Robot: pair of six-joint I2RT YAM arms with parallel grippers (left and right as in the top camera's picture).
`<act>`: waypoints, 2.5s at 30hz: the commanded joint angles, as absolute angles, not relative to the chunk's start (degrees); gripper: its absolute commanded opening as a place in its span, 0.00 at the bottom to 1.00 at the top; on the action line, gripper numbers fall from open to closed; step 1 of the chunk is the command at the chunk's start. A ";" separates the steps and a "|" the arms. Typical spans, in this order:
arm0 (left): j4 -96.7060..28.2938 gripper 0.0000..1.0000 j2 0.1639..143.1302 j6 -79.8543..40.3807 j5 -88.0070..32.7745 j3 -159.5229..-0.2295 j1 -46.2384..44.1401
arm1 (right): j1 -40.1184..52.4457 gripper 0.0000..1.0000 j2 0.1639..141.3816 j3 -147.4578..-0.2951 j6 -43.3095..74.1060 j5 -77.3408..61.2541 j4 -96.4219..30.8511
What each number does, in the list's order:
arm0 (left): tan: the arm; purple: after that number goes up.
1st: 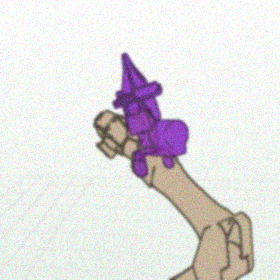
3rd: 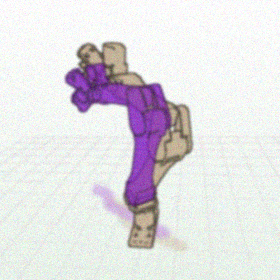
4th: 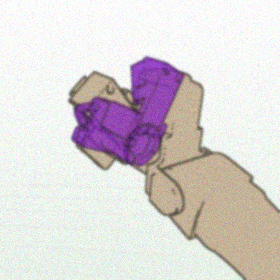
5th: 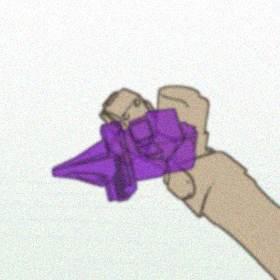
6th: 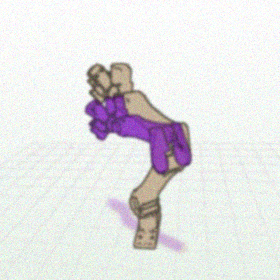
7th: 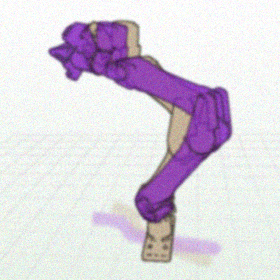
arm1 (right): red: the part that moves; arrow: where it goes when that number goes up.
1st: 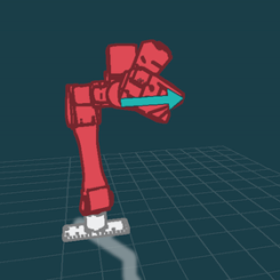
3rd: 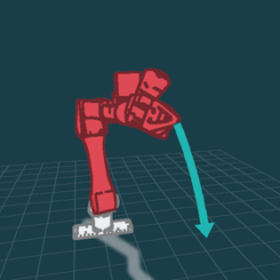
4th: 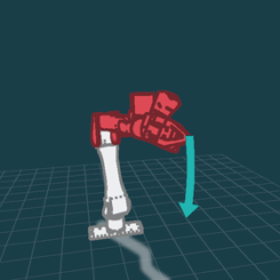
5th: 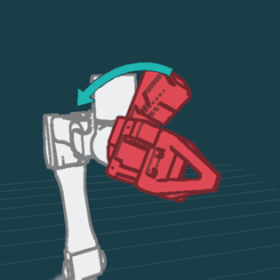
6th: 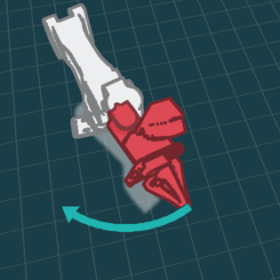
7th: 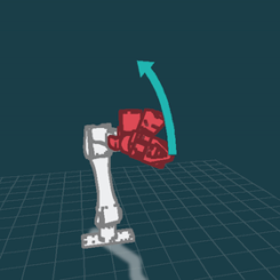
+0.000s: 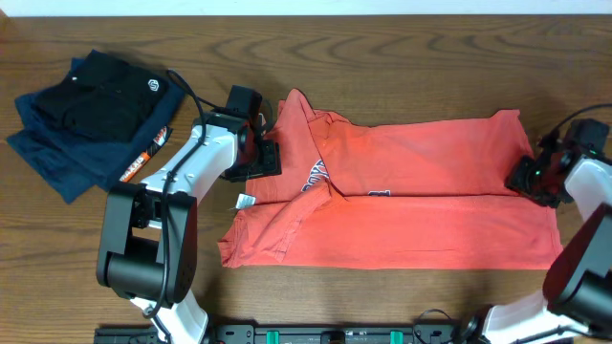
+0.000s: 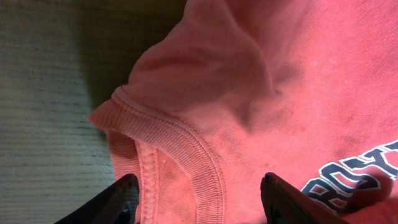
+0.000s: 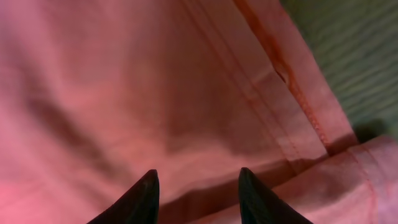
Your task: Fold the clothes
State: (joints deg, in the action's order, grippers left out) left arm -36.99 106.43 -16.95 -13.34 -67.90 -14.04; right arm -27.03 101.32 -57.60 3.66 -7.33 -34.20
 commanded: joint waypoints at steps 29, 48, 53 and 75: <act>-33.28 0.64 112.66 -20.03 -17.56 -66.65 -13.82 | -26.55 0.35 107.22 -58.04 4.21 -4.71 -34.92; -29.41 0.52 112.51 -20.03 -23.57 -67.24 -10.81 | -26.57 0.35 107.22 -58.04 4.21 -4.67 -35.31; -29.41 0.26 112.51 -20.03 -23.59 -67.24 -10.31 | -26.57 0.35 107.22 -58.04 4.21 -4.67 -35.31; -34.28 0.06 106.69 -18.92 -19.84 -67.29 -3.11 | -26.57 0.35 107.22 -58.04 4.21 -4.25 -35.31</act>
State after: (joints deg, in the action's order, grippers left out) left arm -33.63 107.48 -19.46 -22.09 -67.83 -3.49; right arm -27.03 104.42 -59.27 3.84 -5.37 -34.59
